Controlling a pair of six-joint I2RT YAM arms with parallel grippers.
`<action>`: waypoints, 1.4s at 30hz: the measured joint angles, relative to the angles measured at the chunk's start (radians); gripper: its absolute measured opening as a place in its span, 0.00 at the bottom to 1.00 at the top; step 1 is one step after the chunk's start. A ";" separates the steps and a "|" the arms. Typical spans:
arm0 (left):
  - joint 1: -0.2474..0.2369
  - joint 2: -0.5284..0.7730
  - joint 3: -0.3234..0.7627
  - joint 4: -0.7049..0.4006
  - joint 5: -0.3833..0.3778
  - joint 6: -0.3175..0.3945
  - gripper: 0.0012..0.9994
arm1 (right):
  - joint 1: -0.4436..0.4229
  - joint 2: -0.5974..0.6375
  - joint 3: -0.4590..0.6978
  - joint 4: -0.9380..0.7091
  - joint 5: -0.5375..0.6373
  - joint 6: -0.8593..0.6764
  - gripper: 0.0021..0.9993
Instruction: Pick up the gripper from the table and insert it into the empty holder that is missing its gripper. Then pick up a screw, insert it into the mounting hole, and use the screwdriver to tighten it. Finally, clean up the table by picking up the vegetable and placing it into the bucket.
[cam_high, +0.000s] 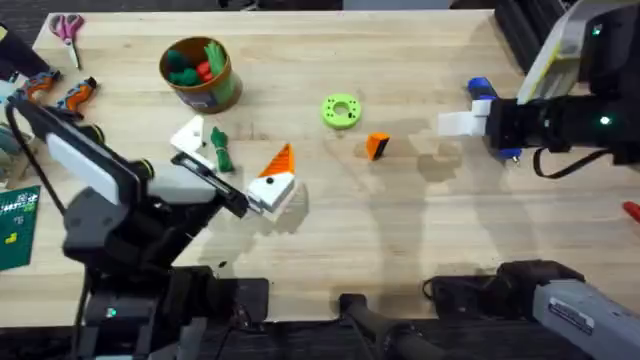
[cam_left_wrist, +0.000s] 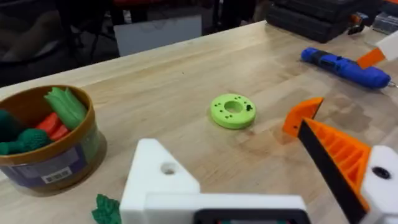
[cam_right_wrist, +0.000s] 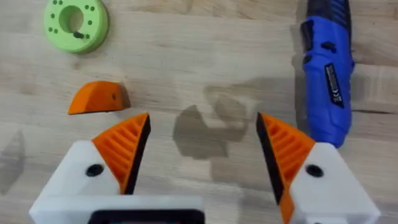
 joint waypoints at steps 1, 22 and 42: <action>0.000 -0.018 -0.015 0.000 0.005 0.000 0.97 | 0.000 0.000 0.000 0.000 0.000 0.000 0.99; 0.000 -0.103 -0.094 0.059 0.237 0.000 0.97 | 0.000 0.000 0.000 0.000 0.000 0.000 0.99; 0.000 -0.104 -0.094 0.055 0.283 -0.046 0.97 | 0.000 0.000 0.000 0.000 0.000 0.000 0.99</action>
